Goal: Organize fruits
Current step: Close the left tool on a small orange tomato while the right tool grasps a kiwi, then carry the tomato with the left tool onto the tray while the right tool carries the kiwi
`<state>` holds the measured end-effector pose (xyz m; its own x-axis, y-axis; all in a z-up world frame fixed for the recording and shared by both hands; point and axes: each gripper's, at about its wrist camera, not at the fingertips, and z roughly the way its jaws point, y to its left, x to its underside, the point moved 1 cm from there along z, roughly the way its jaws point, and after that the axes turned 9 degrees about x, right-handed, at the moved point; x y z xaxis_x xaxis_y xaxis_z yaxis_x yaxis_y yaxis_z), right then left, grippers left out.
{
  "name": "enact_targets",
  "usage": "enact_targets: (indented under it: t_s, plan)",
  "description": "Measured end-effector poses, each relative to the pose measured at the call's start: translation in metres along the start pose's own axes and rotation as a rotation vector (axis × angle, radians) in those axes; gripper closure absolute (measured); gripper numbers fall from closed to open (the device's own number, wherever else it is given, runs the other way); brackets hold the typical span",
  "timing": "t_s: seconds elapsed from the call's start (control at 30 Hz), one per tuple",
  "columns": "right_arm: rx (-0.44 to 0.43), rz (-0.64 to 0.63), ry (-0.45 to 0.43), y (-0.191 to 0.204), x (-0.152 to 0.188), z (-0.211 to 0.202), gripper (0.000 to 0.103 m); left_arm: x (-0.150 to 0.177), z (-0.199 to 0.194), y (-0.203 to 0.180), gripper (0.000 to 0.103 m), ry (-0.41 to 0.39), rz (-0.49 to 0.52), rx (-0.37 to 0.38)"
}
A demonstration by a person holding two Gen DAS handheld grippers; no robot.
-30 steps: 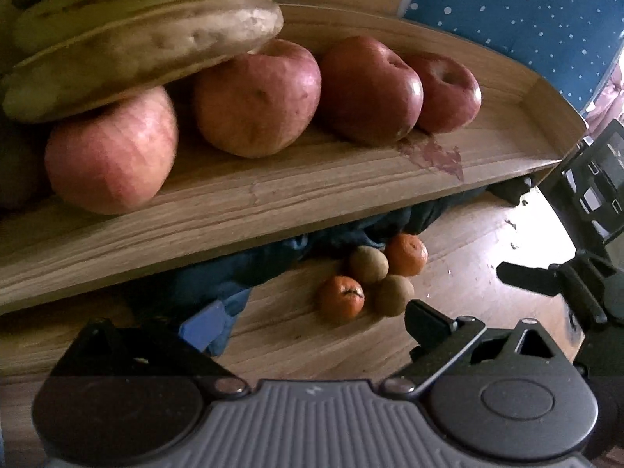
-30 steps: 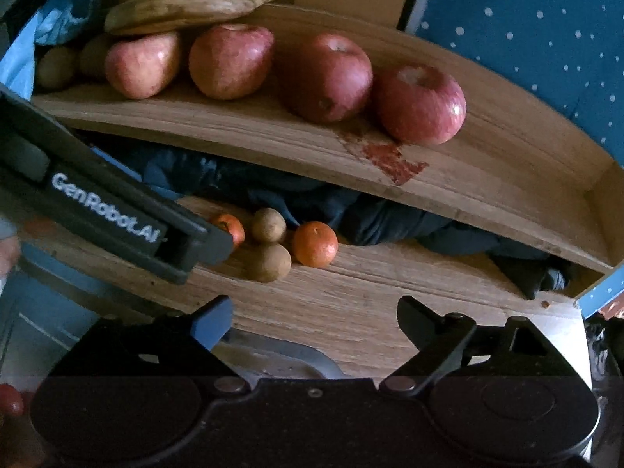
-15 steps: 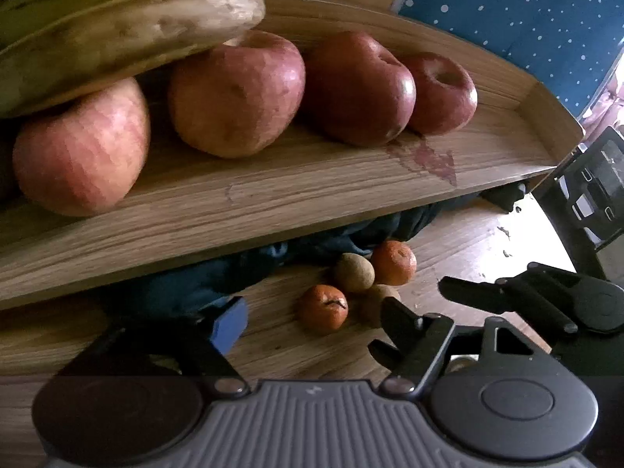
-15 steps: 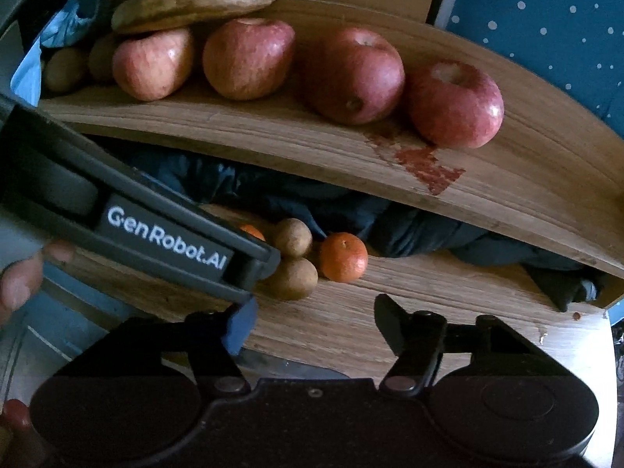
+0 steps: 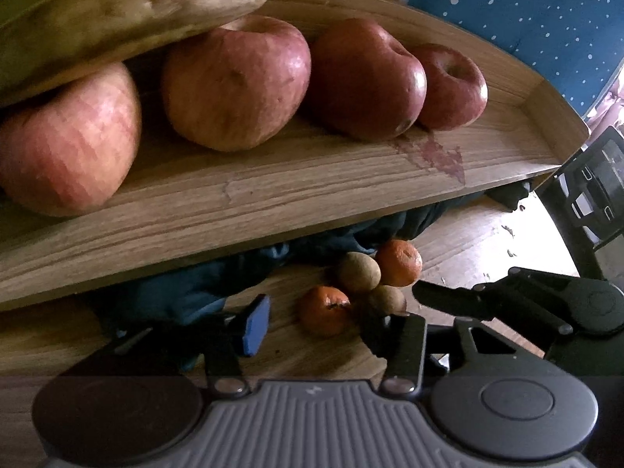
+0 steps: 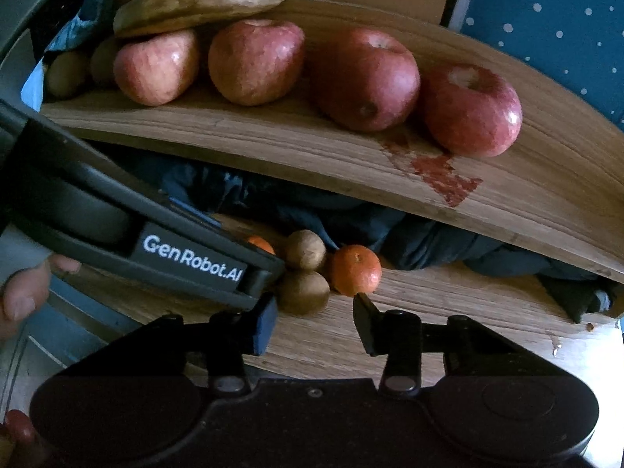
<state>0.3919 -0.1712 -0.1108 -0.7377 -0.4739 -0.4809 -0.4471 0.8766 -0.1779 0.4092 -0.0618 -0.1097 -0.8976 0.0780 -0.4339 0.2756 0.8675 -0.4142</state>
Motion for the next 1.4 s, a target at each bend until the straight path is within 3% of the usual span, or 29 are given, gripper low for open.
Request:
enact_targets:
  t_s: [0.43, 0.93, 1.4]
  plan:
    - [-0.035, 0.009, -0.002, 0.007, -0.004, 0.012, 0.072, 0.003, 0.0, 0.002, 0.071, 0.008, -0.026, 0.034]
    - [-0.042, 0.02, -0.042, 0.001, 0.013, -0.018, 0.072, 0.02, -0.028, -0.002, 0.072, -0.025, -0.025, 0.008]
    - [-0.086, -0.028, -0.107, 0.011, 0.038, -0.083, 0.071, 0.059, -0.077, -0.005, 0.072, -0.089, -0.071, -0.036]
